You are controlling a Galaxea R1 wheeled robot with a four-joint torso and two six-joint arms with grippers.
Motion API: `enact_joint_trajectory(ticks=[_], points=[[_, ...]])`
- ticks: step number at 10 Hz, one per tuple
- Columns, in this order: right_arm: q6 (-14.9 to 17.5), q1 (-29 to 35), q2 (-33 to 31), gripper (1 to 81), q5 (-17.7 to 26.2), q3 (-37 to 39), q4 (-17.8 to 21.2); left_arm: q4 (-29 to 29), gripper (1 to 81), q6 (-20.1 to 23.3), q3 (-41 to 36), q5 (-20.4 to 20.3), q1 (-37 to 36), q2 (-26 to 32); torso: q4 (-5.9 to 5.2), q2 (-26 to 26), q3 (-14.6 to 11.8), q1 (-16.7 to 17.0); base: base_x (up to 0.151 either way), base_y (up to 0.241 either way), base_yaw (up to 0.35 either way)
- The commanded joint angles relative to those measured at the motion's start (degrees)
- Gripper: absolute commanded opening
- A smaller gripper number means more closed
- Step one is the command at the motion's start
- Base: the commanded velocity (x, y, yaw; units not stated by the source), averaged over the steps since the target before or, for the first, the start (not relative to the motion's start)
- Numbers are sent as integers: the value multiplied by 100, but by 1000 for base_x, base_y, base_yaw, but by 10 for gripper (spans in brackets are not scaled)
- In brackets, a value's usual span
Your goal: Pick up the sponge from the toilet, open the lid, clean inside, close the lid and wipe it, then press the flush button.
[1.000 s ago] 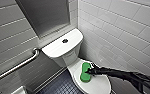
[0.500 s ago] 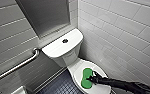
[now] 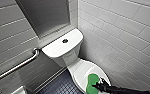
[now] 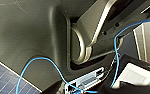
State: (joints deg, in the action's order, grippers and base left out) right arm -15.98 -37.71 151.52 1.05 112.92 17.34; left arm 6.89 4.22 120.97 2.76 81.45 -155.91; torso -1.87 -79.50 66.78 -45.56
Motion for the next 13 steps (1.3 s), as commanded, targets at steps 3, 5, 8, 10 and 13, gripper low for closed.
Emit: enact_joint_trajectory(ticks=[3,5,8,10,13], points=[[-37,-979,-1436,10,-843,-1141,50,32,811,18,-100,480,148,59,0,0,0,0,0,0,0],[-37,-1603,-1885,10,-1430,-1475,33,32,811,18,-109,480,148,59,0,0,0,0,0,0,0],[-28,-2806,-2255,10,-2204,-1802,7,41,811,18,-99,480,166,50,0,0,0,0,0,0,0],[-19,-3414,-2255,10,-2320,-1660,-2,50,811,26,-108,480,166,33,0,-2,0,0,0,0,0],[163,-3557,-2544,10,-2258,-2859,-300,129,811,53,-126,480,166,-11,0,-2,-2,0,0,0,0]])
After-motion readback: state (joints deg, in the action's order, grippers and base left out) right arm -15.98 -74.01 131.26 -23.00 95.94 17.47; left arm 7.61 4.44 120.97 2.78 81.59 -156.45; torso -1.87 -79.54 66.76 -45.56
